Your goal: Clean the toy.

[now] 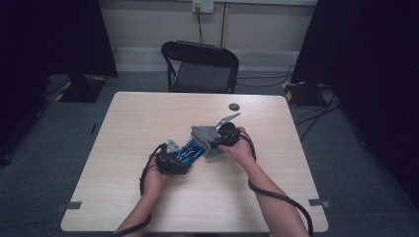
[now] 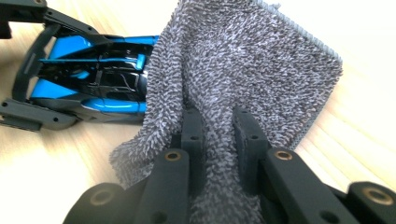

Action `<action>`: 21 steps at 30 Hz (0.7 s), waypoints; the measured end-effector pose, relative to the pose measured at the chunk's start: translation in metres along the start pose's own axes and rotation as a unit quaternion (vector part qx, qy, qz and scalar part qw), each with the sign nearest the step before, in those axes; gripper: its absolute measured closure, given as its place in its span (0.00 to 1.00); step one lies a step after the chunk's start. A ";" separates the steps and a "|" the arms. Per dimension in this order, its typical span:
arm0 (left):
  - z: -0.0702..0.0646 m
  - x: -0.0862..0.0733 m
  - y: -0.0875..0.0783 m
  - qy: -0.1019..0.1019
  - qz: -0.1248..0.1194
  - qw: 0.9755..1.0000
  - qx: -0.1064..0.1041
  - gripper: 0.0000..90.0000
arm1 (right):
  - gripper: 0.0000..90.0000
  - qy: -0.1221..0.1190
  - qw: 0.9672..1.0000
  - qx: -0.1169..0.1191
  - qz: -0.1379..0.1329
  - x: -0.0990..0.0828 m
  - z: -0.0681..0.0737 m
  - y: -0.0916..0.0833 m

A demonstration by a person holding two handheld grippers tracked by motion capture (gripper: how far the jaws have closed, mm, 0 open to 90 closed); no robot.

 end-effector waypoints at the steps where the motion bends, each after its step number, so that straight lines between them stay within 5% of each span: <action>1: 0.000 0.000 0.000 0.000 0.000 1.000 0.000 0.27 | 0.85 0.001 1.000 -0.002 0.000 -0.001 -0.001 -0.001; 21: 0.000 0.000 0.000 0.000 0.000 1.000 0.000 0.27 | 0.85 0.012 0.999 -0.035 -0.001 -0.016 -0.021 -0.028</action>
Point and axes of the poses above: each handheld gripper's, and its own axes: y roughly forward along the jaws, x roughly out of its top, z roughly to its left, the point moved 2 cm from there along y, roughly forward along the jaws, and after that the axes turned 8 degrees about -z, right-handed, at the moved point
